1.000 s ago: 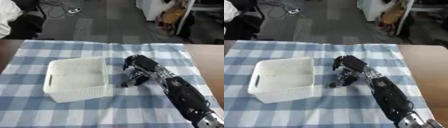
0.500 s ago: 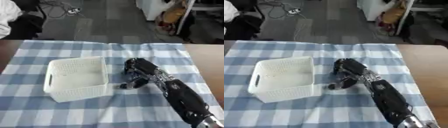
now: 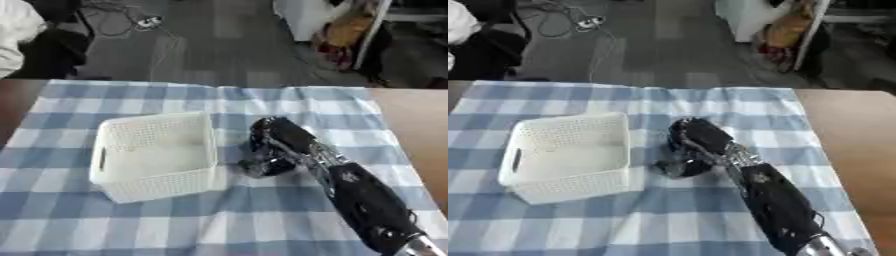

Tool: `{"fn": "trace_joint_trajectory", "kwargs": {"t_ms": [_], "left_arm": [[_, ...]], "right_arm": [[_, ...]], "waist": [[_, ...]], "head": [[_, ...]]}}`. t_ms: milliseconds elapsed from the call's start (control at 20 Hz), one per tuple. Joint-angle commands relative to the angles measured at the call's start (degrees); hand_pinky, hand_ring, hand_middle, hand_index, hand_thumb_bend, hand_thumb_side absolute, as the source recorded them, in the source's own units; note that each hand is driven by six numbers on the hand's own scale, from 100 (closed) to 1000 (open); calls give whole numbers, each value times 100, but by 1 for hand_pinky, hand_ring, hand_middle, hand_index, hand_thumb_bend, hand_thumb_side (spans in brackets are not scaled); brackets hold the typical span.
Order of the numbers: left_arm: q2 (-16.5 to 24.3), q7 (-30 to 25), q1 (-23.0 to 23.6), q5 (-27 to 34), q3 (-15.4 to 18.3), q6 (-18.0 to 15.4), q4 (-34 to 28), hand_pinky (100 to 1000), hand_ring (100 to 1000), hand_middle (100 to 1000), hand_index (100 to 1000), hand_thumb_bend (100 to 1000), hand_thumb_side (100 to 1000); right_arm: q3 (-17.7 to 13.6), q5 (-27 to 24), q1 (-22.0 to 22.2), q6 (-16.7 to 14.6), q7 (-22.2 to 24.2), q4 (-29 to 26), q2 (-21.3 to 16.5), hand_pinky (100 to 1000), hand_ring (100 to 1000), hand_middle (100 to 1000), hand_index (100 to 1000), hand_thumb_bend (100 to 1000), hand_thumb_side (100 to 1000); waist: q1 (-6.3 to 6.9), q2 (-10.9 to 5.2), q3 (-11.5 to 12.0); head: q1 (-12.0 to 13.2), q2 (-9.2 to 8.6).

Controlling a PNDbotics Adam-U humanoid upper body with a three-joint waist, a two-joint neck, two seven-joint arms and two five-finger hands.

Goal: Pick up objects on the table and place them in the box.

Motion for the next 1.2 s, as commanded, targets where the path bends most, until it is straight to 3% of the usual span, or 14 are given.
{"fn": "trace_joint_trajectory", "kwargs": {"t_ms": [50,400,850,1200], "left_arm": [[24,-11,-72,19,12,-14,-65,769,612,946,743,103,884],[44,-9,-46,15,14,-13,-65,769,613,947,743,102,884],[93,-16,4,6,10,-3,-65,769,613,947,743,102,882],[116,-22,23,2,10,0,-65,768,613,948,743,102,882]], "right_arm": [[-6,-324,117,-269,210,324,-3,100,100,100,115,293,465],[15,-1549,143,-353,1345,226,-129,100,100,100,118,353,460],[275,-3402,130,-98,2571,-752,-489,100,100,100,118,364,451],[389,-4430,9,193,3273,-1343,-750,100,100,100,117,371,448]], "waist": [[31,-41,-5],[28,-58,-44],[-1,-121,-102],[-21,-163,-124]], "head": [[56,-9],[106,23],[202,78],[256,117]]}}
